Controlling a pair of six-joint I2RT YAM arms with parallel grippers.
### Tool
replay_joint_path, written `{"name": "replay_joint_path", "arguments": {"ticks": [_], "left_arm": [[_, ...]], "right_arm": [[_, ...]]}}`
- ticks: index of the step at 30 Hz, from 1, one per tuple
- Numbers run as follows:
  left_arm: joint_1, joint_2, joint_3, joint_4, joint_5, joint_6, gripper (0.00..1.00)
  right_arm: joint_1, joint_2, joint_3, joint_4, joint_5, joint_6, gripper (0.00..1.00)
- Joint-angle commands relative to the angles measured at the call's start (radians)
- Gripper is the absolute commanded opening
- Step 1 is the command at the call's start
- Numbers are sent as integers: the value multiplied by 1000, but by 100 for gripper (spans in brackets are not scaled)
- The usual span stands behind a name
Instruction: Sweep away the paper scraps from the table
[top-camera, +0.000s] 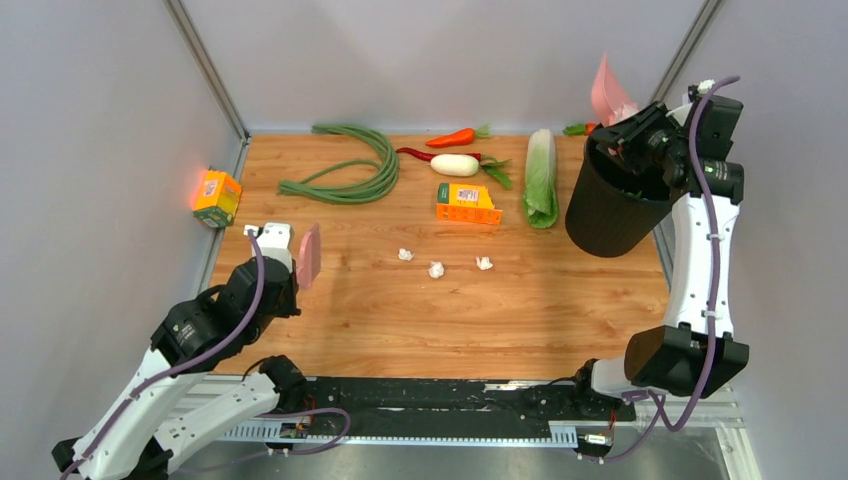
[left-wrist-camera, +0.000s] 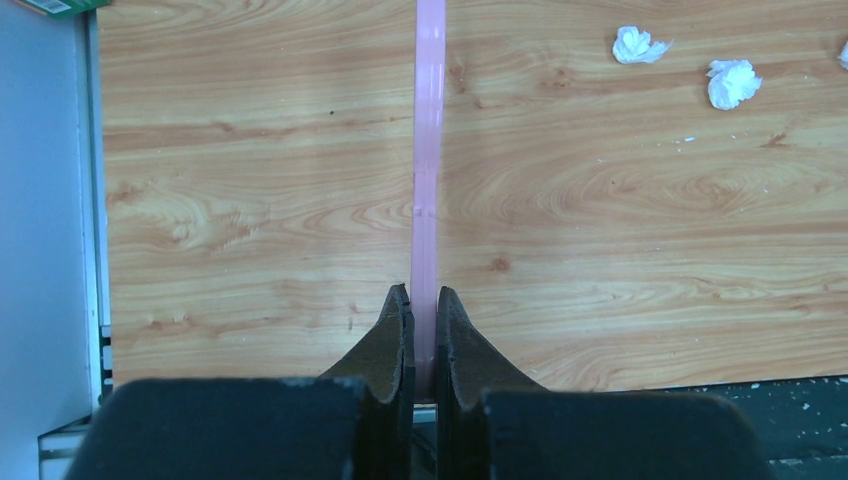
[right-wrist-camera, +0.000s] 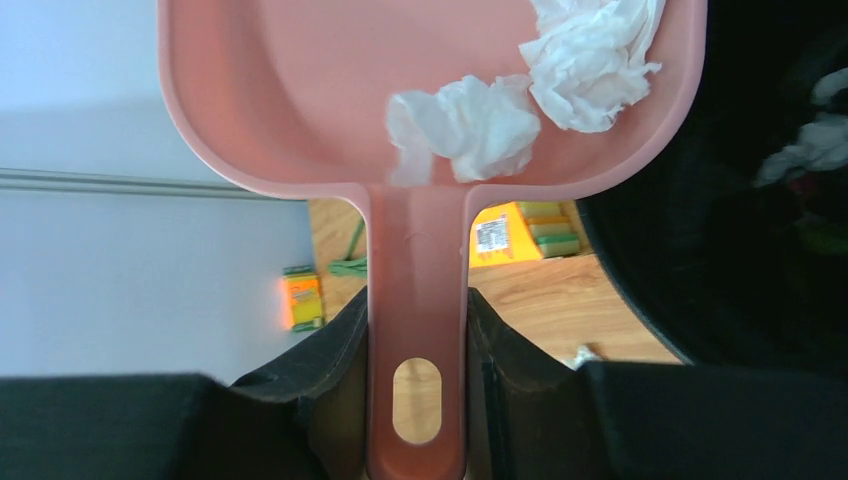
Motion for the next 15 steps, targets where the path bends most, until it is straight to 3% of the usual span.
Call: {"name": "replay_joint_path", "arguments": {"ticks": [1, 15], "left_arm": [[4, -18, -5, 41, -1, 19, 0], [4, -41, -7, 43, -3, 21, 0]], "right_arm": [[-40, -5, -22, 130, -153, 166, 0], [-100, -9, -114, 319, -288, 388, 0]]}}
